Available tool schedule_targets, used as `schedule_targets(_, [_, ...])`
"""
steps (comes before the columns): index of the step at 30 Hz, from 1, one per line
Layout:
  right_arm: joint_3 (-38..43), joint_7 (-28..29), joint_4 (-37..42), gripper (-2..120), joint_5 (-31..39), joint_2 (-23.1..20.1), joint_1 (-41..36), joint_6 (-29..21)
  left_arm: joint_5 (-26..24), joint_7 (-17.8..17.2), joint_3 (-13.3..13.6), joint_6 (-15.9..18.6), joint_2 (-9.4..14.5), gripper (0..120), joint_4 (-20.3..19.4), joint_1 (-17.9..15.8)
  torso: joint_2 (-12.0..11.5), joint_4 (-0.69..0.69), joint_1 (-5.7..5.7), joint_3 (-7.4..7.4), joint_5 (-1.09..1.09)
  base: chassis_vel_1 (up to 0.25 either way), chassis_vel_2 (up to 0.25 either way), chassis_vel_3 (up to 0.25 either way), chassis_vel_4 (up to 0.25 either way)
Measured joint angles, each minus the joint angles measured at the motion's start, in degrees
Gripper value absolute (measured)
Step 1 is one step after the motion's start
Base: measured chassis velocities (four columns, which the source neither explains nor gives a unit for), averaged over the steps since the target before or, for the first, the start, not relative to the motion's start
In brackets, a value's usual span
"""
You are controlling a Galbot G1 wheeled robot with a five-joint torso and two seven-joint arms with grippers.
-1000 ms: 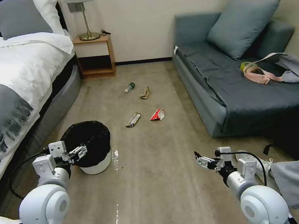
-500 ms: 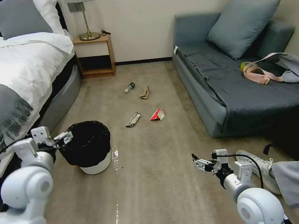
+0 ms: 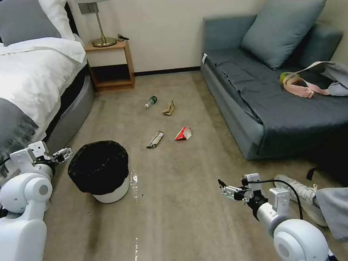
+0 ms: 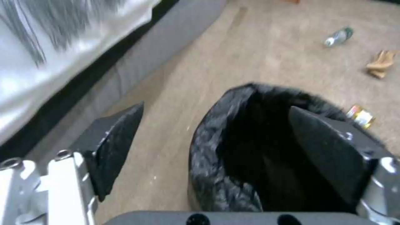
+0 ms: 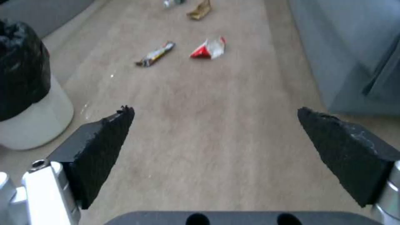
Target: Pick up the trash bin, then pick up the garbage on the floor and place it into the trash bin.
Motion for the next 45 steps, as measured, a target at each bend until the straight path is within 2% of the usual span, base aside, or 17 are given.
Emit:
schedule_targets(4, [0.51,-0.03,0.48,100,0.95,-1.66,0.76,-0.34,-0.31,-0.03,0.23,-0.02,-0.15,84,1.66,-0.17,0.00,0.00,0.00,0.00,0.00,0.000,0.000,0.000,0.000])
schedule_targets(7, [0.64,-0.05,0.69,100,1.54,-2.96,1.36,-0.68,-0.21,-0.04,0.77,-0.03,-0.76,69,4.56,-0.90,0.00,0.00,0.00,0.00,0.00,0.000,0.000,0.000,0.000])
schedule_targets(9, [0.57,-0.08,0.69,100,1.58,-3.15,1.45,-0.74,-0.12,-0.03,1.07,-0.04,-0.94,67,5.70,-1.41,0.00,0.00,0.00,0.00,0.00,0.000,0.000,0.000,0.000])
schedule_targets(12, [0.40,-0.15,0.69,100,1.60,-3.33,1.57,-0.83,0.08,0.11,1.64,-0.06,-1.21,71,7.91,-2.50,0.00,0.00,0.00,0.00,0.01,0.000,0.000,0.000,0.000])
schedule_targets(15, [0.29,-0.28,0.89,100,1.66,-3.79,1.58,-0.89,0.41,0.46,3.07,-0.08,-2.20,80,13.17,-5.72,0.00,0.00,0.00,0.00,0.00,0.000,0.000,0.000,0.000])
schedule_targets(19, [0.29,-0.43,0.92,100,1.76,-4.42,1.49,-0.89,1.07,0.84,3.81,-0.09,-3.05,82,15.77,-7.63,0.00,-0.01,0.00,0.00,0.01,0.000,0.000,0.000,0.000])
schedule_targets(25, [0.40,-0.48,0.92,100,1.81,-4.57,1.26,-0.87,2.55,1.26,4.83,-0.11,-3.96,83,18.70,-9.71,0.00,0.00,0.00,0.00,0.01,0.000,0.000,0.000,0.000])
schedule_targets(28, [0.44,-0.49,0.92,100,1.84,-4.23,1.20,-0.84,4.76,2.07,5.52,-0.12,-4.88,83,21.97,-11.23,0.00,-0.01,0.00,0.00,0.01,0.000,0.000,0.000,0.000])
schedule_targets(33, [0.28,-0.50,0.86,100,2.08,-3.73,1.14,-0.83,6.15,2.62,6.01,-0.11,-5.69,84,25.03,-12.40,0.00,0.00,0.00,0.00,0.01,0.000,0.000,0.000,0.000])
schedule_targets(39, [-0.53,-0.16,0.25,100,3.30,-1.56,1.06,-0.95,9.21,3.10,6.50,-0.11,-8.18,85,30.97,-15.60,0.00,0.00,0.00,0.00,0.00,0.000,0.000,0.000,0.000])
schedule_targets(43, [-0.76,-0.10,0.16,100,3.11,-0.94,1.04,-0.95,9.97,3.29,6.81,-0.11,-8.61,85,32.12,-16.50,0.00,0.00,0.00,0.00,0.00,0.000,0.000,0.000,0.000])
schedule_targets(45, [-0.97,-0.02,0.04,100,2.94,-0.29,0.98,-0.95,10.65,3.70,7.09,-0.11,-8.84,81,32.91,-17.13,0.00,0.00,0.00,0.00,0.00,0.000,0.000,0.000,0.000])
